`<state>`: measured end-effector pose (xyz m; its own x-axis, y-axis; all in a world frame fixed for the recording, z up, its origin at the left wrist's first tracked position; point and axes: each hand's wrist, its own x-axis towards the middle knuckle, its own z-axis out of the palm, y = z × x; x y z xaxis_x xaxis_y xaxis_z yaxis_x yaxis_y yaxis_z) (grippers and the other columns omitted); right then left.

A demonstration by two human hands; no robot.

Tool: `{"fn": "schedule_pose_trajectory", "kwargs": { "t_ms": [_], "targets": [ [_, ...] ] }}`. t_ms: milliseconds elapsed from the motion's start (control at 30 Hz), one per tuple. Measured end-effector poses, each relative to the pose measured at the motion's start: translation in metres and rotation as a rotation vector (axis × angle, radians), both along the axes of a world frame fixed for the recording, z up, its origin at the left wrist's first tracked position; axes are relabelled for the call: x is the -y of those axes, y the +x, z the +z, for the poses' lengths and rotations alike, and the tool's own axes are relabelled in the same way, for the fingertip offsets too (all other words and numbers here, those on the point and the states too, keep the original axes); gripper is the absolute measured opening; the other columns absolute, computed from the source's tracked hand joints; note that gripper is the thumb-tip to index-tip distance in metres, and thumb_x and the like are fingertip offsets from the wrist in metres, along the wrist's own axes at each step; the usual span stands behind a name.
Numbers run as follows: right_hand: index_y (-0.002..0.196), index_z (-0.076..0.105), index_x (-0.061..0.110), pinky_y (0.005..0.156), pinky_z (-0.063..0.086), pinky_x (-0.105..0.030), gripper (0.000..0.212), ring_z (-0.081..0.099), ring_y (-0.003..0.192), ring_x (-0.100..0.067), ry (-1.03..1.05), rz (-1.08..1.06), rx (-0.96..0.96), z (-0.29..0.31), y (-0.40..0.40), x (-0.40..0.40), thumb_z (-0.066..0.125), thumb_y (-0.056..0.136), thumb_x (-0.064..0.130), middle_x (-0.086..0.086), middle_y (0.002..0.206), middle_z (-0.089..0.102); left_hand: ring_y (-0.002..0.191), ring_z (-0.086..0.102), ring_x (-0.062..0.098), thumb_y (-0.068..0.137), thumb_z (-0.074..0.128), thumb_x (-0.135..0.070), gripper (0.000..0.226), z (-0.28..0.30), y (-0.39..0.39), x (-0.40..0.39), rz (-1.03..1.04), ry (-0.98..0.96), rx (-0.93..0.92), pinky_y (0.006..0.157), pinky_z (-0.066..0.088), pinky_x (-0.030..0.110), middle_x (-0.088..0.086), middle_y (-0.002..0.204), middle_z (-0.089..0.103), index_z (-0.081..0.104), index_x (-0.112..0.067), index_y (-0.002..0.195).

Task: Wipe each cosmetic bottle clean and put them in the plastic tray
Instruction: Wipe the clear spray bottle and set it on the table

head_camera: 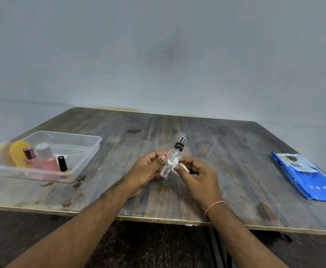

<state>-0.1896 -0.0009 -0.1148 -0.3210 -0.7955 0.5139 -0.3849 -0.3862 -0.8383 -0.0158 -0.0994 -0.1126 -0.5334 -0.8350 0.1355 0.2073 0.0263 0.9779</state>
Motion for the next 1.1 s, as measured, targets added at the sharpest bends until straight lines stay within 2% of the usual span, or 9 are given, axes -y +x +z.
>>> {"fn": "schedule_pose_trajectory", "kwargs": {
  "t_ms": [133, 233, 333, 433, 600, 700, 800, 900, 1100],
  "targets": [
    [0.109, 0.081, 0.028, 0.086, 0.061, -0.020, 0.022, 0.078, 0.098, -0.003, -0.044, -0.051, 0.064, 0.003, 0.000, -0.002, 0.085, 0.091, 0.015, 0.018, 0.100, 0.082, 0.103, 0.077, 0.020, 0.110, 0.063, -0.026, 0.025, -0.001, -0.001, 0.000, -0.017, -0.056, 0.068, 0.081, 0.063, 0.035, 0.008, 0.121, 0.081, 0.075, -0.017, 0.129],
    [0.109, 0.080, 0.030, 0.089, 0.060, -0.018, 0.024, 0.078, 0.102, -0.005, -0.073, -0.047, 0.139, 0.004, 0.000, -0.002, 0.083, 0.092, 0.012, 0.016, 0.104, 0.082, 0.095, 0.074, 0.012, 0.102, 0.074, -0.023, 0.025, -0.002, -0.002, -0.002, -0.014, -0.121, 0.122, 0.077, 0.061, 0.029, 0.005, 0.120, 0.081, 0.077, -0.018, 0.127],
    [0.110, 0.079, 0.029, 0.089, 0.059, -0.016, 0.024, 0.077, 0.104, -0.003, -0.065, -0.029, 0.139, 0.004, 0.000, -0.001, 0.082, 0.093, 0.012, 0.019, 0.106, 0.081, 0.097, 0.075, 0.009, 0.095, 0.083, -0.018, 0.028, -0.003, -0.002, -0.002, -0.013, -0.131, 0.142, 0.083, 0.061, 0.026, 0.003, 0.117, 0.081, 0.078, -0.018, 0.123],
    [0.113, 0.080, 0.025, 0.090, 0.059, -0.018, 0.025, 0.077, 0.105, -0.004, -0.043, 0.003, 0.096, 0.003, -0.001, 0.000, 0.082, 0.093, 0.011, 0.017, 0.107, 0.082, 0.105, 0.077, 0.014, 0.097, 0.081, -0.015, 0.030, -0.005, -0.001, 0.002, -0.009, -0.113, 0.131, 0.090, 0.063, 0.031, 0.005, 0.120, 0.081, 0.078, -0.017, 0.126],
    [0.107, 0.082, 0.029, 0.090, 0.062, -0.024, 0.022, 0.077, 0.098, -0.002, 0.035, 0.007, -0.022, -0.001, -0.002, 0.000, 0.085, 0.091, 0.015, 0.021, 0.103, 0.081, 0.092, 0.079, 0.011, 0.108, 0.063, -0.009, 0.027, -0.005, -0.003, 0.007, 0.007, 0.049, 0.027, 0.083, 0.065, 0.026, 0.003, 0.103, 0.084, 0.069, -0.005, 0.135],
    [0.103, 0.083, 0.029, 0.090, 0.063, -0.031, 0.018, 0.077, 0.095, -0.003, 0.081, 0.013, -0.070, -0.003, -0.002, 0.002, 0.087, 0.089, 0.017, 0.018, 0.101, 0.082, 0.098, 0.080, 0.014, 0.110, 0.059, -0.010, 0.030, -0.004, -0.002, 0.009, 0.016, 0.077, -0.022, 0.083, 0.063, 0.026, 0.005, 0.114, 0.083, 0.064, -0.010, 0.140],
    [0.102, 0.083, 0.031, 0.086, 0.063, -0.031, 0.015, 0.077, 0.092, -0.001, 0.135, 0.030, -0.200, -0.005, 0.000, 0.001, 0.088, 0.089, 0.025, 0.020, 0.099, 0.081, 0.113, 0.078, 0.021, 0.109, 0.063, -0.018, 0.039, -0.005, -0.002, 0.011, 0.073, 0.054, -0.002, 0.094, 0.060, 0.036, 0.005, 0.130, 0.079, 0.060, -0.021, 0.148],
    [0.102, 0.081, 0.037, 0.082, 0.062, -0.031, 0.014, 0.076, 0.090, 0.001, 0.138, -0.003, -0.289, -0.006, 0.001, 0.001, 0.086, 0.089, 0.034, 0.023, 0.096, 0.080, 0.108, 0.078, 0.019, 0.112, 0.058, -0.018, 0.029, -0.007, -0.003, 0.008, 0.072, -0.020, 0.063, 0.094, 0.060, 0.037, 0.002, 0.123, 0.081, 0.066, -0.022, 0.140],
    [0.101, 0.079, 0.035, 0.084, 0.063, -0.025, 0.016, 0.076, 0.094, 0.002, 0.046, -0.086, -0.058, -0.001, -0.001, 0.000, 0.086, 0.091, 0.025, 0.022, 0.097, 0.081, 0.105, 0.079, 0.025, 0.115, 0.052, -0.016, 0.028, -0.005, -0.003, 0.002, 0.043, -0.080, 0.133, 0.089, 0.065, 0.038, 0.009, 0.118, 0.083, 0.074, -0.018, 0.131]
  ]
}}
